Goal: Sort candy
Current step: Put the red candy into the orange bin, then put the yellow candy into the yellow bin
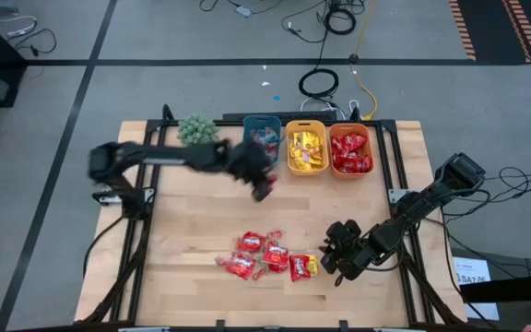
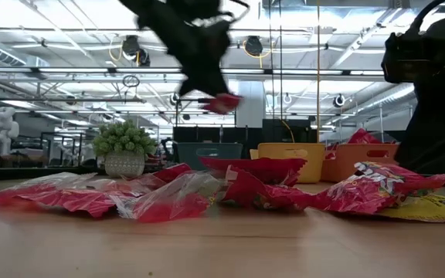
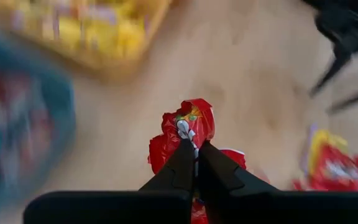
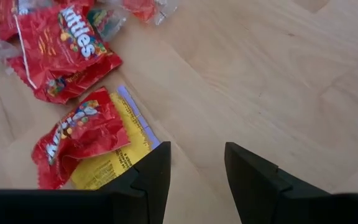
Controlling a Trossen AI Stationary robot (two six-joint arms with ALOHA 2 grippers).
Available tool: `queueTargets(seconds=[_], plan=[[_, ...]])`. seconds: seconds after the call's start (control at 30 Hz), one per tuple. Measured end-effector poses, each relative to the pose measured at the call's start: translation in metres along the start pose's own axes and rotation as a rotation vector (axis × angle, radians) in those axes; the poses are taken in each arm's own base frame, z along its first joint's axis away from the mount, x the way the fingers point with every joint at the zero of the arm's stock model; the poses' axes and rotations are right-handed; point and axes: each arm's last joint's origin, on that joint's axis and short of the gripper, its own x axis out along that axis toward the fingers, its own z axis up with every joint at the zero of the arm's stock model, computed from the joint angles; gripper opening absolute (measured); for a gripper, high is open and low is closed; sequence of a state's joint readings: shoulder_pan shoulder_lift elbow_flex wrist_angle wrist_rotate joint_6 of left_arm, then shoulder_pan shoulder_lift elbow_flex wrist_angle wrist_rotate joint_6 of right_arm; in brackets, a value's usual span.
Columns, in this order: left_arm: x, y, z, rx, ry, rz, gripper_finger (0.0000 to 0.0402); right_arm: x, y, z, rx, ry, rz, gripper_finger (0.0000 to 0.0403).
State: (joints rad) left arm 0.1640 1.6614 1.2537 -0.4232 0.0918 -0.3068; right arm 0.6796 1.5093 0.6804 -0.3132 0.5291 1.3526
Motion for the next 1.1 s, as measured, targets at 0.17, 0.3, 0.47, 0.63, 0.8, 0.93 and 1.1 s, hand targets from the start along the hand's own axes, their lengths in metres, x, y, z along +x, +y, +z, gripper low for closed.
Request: queueTargets(seconds=[0.17,0.3,0.47,0.63,0.8,0.93,1.1], plan=[[0.049,0.019,0.069,0.202,-0.120,-0.026,0.0015,0.001,-0.001,0.001,0.087,-0.002,-0.007,0.0141],[0.083,0.020,0.112,0.358,-0.268,-0.027,0.0023,0.003,-0.002,0.005,0.138,-0.008,-0.017,0.0141],[0.119,0.019,0.147,0.418,-0.451,-0.007,0.0059,0.007,-0.004,0.012,0.192,-0.019,-0.034,0.0141],[0.150,0.025,0.164,0.443,-0.514,-0.035,0.0106,0.009,-0.005,0.016,0.287,-0.021,-0.033,0.0141],[0.163,0.033,0.166,0.411,-0.546,-0.030,0.0136,0.009,-0.004,0.016,0.300,-0.017,-0.029,0.0141],[0.159,0.040,0.168,0.378,-0.536,-0.012,0.0139,0.009,-0.004,0.016,0.301,-0.017,-0.024,0.0141],[0.149,0.040,0.169,0.359,-0.482,0.030,0.0139,0.009,-0.004,0.016,0.273,-0.015,-0.027,0.0141]])
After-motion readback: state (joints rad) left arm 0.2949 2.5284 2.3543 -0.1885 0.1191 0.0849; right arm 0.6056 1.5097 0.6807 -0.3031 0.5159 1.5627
